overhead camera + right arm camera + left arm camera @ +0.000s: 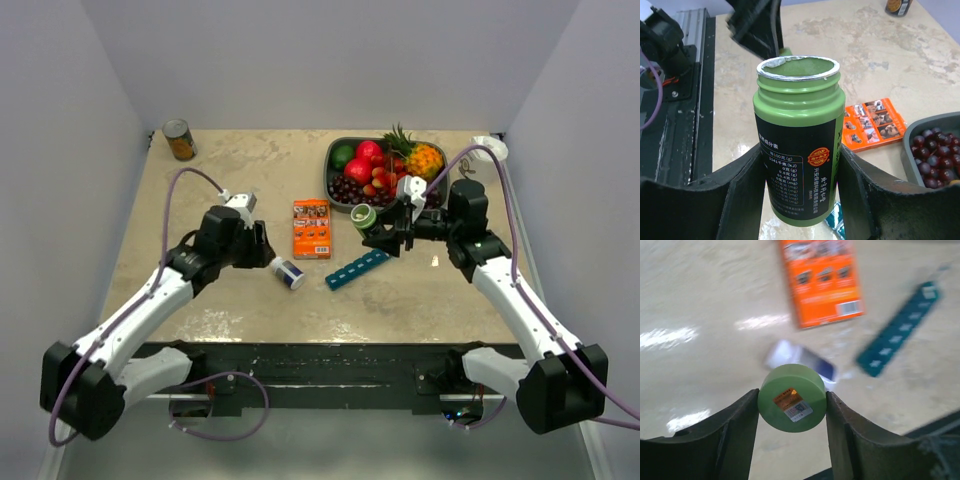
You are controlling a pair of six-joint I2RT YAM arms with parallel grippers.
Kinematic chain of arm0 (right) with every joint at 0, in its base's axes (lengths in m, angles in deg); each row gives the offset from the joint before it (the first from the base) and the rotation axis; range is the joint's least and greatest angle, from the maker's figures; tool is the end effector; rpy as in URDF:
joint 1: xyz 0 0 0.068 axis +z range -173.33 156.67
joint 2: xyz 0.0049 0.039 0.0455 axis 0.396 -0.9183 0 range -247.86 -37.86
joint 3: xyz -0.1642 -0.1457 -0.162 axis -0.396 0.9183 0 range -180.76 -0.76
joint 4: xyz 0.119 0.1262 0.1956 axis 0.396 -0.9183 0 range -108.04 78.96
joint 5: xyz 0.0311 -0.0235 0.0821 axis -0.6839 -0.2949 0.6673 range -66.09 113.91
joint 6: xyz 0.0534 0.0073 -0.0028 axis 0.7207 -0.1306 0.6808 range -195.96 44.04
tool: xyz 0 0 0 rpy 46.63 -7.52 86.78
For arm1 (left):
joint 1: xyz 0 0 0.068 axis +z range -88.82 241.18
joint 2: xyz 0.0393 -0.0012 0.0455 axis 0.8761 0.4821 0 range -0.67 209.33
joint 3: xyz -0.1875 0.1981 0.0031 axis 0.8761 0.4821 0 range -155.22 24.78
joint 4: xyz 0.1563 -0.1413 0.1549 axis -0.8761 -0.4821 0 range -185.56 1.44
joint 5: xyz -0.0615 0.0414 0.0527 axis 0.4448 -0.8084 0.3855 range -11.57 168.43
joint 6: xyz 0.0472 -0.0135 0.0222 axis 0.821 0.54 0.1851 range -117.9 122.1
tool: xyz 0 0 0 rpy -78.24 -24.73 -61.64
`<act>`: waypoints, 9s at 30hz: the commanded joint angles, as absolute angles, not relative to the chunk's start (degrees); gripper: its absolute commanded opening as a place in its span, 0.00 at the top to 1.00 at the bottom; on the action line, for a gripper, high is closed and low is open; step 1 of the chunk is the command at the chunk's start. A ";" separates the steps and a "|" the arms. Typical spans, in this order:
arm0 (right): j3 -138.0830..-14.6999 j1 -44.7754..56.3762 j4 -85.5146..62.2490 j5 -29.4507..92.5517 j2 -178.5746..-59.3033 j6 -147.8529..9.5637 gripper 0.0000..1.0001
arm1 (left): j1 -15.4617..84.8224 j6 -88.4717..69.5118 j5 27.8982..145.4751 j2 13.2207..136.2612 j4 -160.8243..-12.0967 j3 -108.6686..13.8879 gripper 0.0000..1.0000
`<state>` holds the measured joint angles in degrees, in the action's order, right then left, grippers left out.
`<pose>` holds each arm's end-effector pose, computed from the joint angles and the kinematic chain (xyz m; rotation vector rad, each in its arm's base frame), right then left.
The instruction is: Sort the pills into containers
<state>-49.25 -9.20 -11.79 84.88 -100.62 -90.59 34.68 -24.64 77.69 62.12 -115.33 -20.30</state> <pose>0.2247 0.0886 0.3222 -1.1213 1.4005 0.9569 0.2054 -0.1019 0.2542 -0.0115 2.3901 -0.4356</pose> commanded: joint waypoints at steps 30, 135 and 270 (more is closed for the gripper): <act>-57.10 -4.43 -43.64 73.40 -105.62 -118.67 0.93 | 22.69 -45.01 110.42 76.32 -63.95 -24.09 0.92; -62.46 3.39 -53.22 72.43 -106.85 -118.76 0.96 | 26.73 -39.82 116.13 63.49 -81.10 -21.54 0.11; -58.94 3.92 -46.54 54.93 -101.32 -116.39 0.96 | 14.07 -52.92 91.61 76.15 -83.38 -30.86 0.20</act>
